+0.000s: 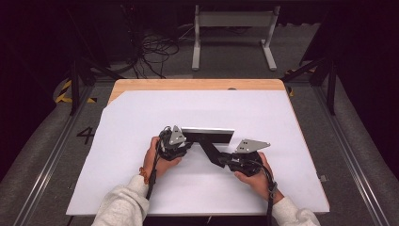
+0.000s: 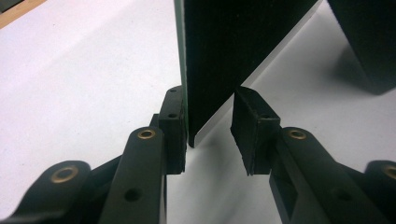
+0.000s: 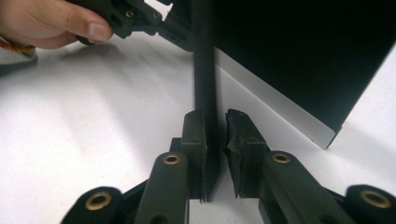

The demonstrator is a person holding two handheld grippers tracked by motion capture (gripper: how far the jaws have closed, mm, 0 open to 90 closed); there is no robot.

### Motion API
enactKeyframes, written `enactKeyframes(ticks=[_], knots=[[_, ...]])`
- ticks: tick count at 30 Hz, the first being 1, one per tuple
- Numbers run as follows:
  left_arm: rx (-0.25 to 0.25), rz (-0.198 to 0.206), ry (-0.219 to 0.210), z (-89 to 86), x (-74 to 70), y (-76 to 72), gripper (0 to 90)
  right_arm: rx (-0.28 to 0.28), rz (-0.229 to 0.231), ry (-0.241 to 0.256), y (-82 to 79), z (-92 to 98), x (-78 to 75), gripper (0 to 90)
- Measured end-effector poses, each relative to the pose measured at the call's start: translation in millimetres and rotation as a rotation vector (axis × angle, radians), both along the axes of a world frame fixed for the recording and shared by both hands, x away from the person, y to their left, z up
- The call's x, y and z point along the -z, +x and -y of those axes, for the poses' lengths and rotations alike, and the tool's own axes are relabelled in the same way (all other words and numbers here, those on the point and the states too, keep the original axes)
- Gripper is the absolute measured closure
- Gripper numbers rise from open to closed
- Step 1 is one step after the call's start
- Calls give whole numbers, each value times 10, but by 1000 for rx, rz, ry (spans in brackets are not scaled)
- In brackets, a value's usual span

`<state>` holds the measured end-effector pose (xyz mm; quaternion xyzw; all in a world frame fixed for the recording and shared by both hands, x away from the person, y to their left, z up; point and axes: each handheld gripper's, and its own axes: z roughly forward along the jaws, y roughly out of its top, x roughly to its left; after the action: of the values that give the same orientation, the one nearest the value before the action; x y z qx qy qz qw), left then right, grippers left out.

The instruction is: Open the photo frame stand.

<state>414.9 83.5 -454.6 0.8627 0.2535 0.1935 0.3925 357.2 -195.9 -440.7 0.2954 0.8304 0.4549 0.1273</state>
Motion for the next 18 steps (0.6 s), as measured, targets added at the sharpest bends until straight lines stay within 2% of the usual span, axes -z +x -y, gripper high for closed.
enactKeyframes(ticks=[5,18], knots=[[2,3,-1,-3,0,4,667,1,6,-11,-3,-7,4,844],[-2,2,-1,-11,7,12,672,3,12,-17,-10,-17,6,848]])
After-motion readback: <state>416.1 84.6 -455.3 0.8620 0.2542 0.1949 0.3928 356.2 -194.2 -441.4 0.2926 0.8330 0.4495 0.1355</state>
